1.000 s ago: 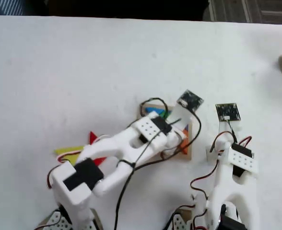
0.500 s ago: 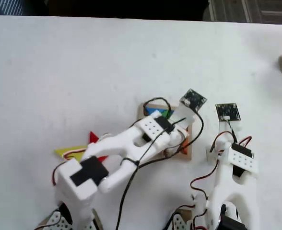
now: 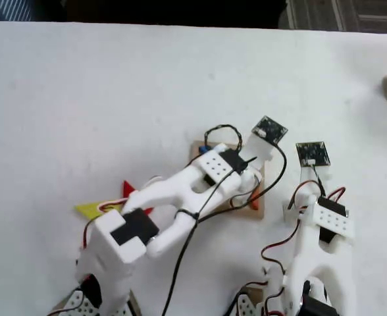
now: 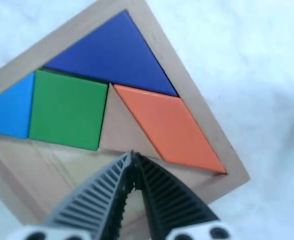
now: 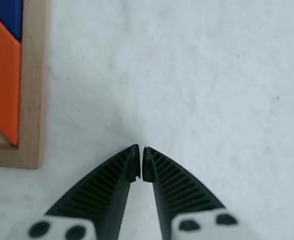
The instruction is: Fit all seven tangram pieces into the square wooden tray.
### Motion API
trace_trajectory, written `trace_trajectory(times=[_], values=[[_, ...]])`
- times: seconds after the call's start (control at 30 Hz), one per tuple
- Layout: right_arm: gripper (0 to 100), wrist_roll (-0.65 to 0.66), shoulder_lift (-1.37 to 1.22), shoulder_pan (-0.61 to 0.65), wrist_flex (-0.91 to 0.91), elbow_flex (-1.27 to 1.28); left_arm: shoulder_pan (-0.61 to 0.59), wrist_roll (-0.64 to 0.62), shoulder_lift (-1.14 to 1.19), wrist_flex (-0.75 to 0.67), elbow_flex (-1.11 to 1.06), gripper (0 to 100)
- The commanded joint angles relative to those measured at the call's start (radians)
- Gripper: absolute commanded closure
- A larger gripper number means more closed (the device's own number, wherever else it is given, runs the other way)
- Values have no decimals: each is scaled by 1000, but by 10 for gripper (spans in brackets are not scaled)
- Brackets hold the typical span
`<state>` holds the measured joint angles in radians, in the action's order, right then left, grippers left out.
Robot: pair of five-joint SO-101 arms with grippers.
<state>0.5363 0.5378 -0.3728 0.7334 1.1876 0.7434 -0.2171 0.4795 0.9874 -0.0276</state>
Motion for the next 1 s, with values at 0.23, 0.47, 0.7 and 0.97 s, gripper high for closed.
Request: trace_trajectory(times=[0.23, 0.47, 0.7, 0.97], values=[[979, 9, 38, 7, 12, -6, -21, -8, -110, 110, 23, 977], [978, 9, 38, 7, 12, -6, -71, -2, -231, 103, -60, 977], [979, 9, 38, 7, 12, -6, -91, 0, -272, 9, -176, 977], [979, 9, 38, 7, 12, -6, -88, -6, -271, -152, -284, 977]])
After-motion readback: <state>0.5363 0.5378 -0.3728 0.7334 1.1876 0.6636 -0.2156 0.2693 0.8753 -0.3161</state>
